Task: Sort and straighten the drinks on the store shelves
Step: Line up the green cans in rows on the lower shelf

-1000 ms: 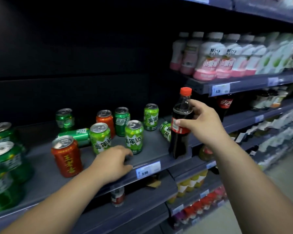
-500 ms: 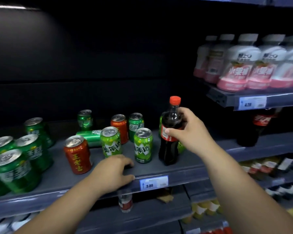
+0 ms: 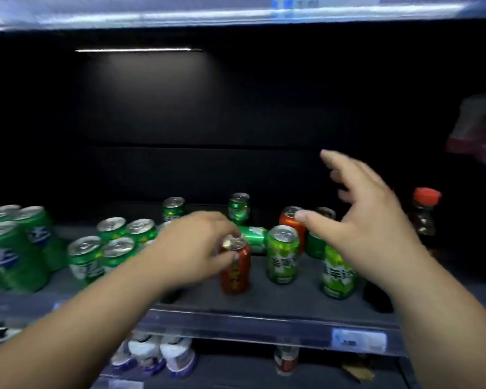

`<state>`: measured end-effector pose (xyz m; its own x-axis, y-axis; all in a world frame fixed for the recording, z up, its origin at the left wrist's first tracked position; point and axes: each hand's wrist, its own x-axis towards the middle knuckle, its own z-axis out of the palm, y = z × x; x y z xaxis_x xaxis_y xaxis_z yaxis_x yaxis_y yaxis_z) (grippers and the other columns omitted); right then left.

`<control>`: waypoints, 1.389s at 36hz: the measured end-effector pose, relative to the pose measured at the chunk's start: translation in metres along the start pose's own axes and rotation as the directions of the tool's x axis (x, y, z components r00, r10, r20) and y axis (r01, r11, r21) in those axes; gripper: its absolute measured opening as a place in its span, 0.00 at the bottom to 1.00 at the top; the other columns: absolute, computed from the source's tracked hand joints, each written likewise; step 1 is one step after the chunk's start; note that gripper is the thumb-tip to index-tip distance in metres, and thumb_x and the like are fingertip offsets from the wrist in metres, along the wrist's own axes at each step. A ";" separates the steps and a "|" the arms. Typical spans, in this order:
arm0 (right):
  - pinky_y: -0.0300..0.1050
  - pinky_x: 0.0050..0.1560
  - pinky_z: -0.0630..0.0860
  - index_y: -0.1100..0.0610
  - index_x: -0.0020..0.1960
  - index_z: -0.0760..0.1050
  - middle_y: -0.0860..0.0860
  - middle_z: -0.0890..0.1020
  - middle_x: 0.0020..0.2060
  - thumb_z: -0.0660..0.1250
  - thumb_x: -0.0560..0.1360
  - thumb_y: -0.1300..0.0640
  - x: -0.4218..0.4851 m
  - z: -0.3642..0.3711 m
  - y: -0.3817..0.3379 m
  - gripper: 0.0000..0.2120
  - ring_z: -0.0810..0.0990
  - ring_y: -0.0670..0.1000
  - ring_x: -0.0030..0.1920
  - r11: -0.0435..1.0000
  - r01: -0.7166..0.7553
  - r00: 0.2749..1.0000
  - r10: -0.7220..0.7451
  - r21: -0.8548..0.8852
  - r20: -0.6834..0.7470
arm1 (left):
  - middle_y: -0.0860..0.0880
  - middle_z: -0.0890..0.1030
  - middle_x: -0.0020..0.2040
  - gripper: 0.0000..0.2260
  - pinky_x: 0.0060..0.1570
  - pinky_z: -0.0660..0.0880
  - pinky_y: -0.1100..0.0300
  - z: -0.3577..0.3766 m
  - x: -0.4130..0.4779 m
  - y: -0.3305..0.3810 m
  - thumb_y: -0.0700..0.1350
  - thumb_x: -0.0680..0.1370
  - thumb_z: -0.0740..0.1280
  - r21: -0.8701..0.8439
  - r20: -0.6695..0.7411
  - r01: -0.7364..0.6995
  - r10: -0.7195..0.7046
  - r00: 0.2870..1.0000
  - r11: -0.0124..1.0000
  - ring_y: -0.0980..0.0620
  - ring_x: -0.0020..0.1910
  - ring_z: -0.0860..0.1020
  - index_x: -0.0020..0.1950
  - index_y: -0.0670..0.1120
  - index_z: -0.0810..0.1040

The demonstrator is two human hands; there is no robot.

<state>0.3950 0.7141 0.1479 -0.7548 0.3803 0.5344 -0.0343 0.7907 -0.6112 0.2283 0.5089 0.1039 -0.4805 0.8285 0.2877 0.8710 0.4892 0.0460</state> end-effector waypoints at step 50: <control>0.45 0.46 0.75 0.48 0.54 0.72 0.46 0.80 0.46 0.79 0.69 0.57 0.145 0.200 0.028 0.20 0.80 0.51 0.48 0.931 -0.357 0.922 0.365 -0.080 0.132 | 0.52 0.73 0.56 0.27 0.54 0.74 0.58 0.016 0.096 -0.196 0.50 0.69 0.78 -0.198 0.229 0.086 -0.039 0.973 0.976 0.49 0.57 0.76 0.68 0.56 0.76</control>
<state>0.1538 0.6957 0.0916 -0.7945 0.5759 0.1925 0.2899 0.6382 -0.7132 0.0098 0.4971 0.1069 -0.5248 0.8492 0.0585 0.8295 0.4947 0.2593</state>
